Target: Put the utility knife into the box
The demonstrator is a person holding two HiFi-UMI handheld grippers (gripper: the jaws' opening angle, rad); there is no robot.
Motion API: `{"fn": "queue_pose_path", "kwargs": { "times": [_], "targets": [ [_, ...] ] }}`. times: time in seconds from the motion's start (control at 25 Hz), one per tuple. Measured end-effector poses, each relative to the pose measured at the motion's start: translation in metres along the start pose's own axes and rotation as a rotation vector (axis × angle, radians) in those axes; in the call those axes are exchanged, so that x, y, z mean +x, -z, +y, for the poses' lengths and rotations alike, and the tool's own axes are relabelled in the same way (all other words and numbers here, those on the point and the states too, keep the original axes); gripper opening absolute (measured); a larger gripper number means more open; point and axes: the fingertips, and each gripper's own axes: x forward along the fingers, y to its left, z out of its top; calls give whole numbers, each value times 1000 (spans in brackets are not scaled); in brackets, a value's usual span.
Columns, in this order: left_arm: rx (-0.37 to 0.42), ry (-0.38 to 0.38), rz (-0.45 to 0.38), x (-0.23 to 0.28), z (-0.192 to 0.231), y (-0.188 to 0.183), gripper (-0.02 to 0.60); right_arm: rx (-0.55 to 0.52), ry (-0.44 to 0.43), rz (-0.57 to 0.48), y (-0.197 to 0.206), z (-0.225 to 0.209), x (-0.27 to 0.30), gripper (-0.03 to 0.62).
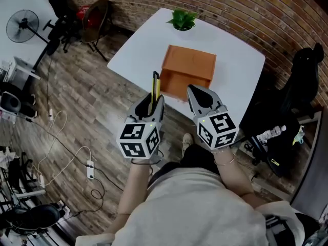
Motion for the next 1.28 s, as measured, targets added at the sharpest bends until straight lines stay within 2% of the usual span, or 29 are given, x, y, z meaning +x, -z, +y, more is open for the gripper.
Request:
{"fn": "queue_pose_path", "kwargs": {
  "times": [0.28, 0.44, 1.0, 1.28],
  "targets": [
    [30, 30, -5, 71, -7, -30, 127, -2, 13, -6, -16, -61, 27, -2],
    [42, 57, 5, 95, -14, -34, 127, 7, 32, 9, -13, -83, 34, -2],
    [130, 181, 99, 141, -12, -25, 127, 61, 152, 62, 13, -108, 29, -2],
    [257, 236, 157, 149, -11, -22, 127, 111, 210, 70, 21, -106, 32, -2]
  ]
}}
